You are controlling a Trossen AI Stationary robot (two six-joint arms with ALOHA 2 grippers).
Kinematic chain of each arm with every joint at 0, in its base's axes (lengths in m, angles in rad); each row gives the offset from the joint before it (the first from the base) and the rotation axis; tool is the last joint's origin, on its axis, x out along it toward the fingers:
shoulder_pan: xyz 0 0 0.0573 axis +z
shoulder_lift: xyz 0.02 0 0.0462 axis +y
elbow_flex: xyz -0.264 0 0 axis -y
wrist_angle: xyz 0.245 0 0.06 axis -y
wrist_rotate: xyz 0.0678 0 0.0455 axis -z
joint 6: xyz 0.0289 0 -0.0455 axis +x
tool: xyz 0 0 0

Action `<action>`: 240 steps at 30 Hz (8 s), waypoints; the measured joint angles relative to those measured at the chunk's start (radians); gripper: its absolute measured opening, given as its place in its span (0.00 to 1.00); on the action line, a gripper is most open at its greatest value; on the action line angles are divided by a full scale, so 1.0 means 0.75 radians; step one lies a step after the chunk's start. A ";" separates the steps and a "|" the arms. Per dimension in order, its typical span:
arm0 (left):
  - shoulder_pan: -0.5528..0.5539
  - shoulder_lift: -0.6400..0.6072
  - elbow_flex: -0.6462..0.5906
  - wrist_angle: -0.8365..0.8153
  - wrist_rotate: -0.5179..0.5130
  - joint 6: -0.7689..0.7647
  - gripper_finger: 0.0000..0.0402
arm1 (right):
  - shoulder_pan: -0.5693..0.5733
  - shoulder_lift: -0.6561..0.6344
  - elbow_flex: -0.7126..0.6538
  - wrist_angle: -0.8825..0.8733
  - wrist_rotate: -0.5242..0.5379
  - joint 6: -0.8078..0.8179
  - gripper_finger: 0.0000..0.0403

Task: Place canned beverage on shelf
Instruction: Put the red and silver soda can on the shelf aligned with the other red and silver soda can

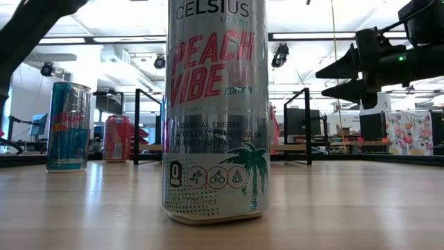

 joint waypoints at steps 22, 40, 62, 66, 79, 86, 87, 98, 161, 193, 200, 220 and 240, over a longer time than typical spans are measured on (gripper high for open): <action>0.071 0.053 0.000 0.013 0.058 0.087 0.84 | 0.000 0.000 0.000 0.000 0.000 0.000 0.81; -0.018 0.011 0.000 0.014 -0.161 -0.038 0.87 | 0.000 0.000 0.000 0.000 0.000 0.000 0.81; -0.263 -0.042 -0.024 -0.192 -0.518 -0.498 0.87 | 0.000 0.000 0.000 0.000 0.000 0.000 0.81; -0.339 -0.044 -0.025 -0.205 -0.664 -0.588 0.87 | 0.000 0.000 0.000 0.000 0.000 0.000 0.81; -0.384 -0.145 -0.410 0.262 -0.696 -0.669 0.87 | 0.000 0.000 0.000 0.000 0.000 0.000 0.81; -0.406 -0.227 -0.657 0.550 -0.866 -0.662 0.87 | 0.000 0.000 0.000 -0.001 0.000 0.000 0.81; -0.406 -0.227 -0.698 0.601 -0.886 -0.671 0.87 | 0.000 0.000 0.000 0.000 0.000 0.000 0.81; -0.399 -0.227 -0.942 1.135 -1.027 -0.451 0.87 | 0.000 0.000 0.000 0.000 0.000 0.000 0.81; -0.274 -0.220 -1.007 1.392 -0.886 -0.279 0.99 | 0.000 0.000 0.000 0.000 0.000 0.000 0.81; -0.228 -0.048 -0.966 1.680 -1.045 -0.104 0.99 | 0.000 0.000 0.000 -0.027 0.000 0.000 0.81; -0.228 0.036 -0.892 1.680 -1.178 -0.076 0.99 | 0.000 0.000 0.000 -0.028 0.000 0.000 0.81; -0.230 0.148 -0.800 1.676 -1.314 -0.070 0.73 | 0.000 0.000 0.000 -0.030 0.000 0.000 0.81; -0.290 0.147 -0.662 1.665 -1.141 0.052 0.72 | 0.000 0.000 0.000 -0.031 0.000 0.000 0.81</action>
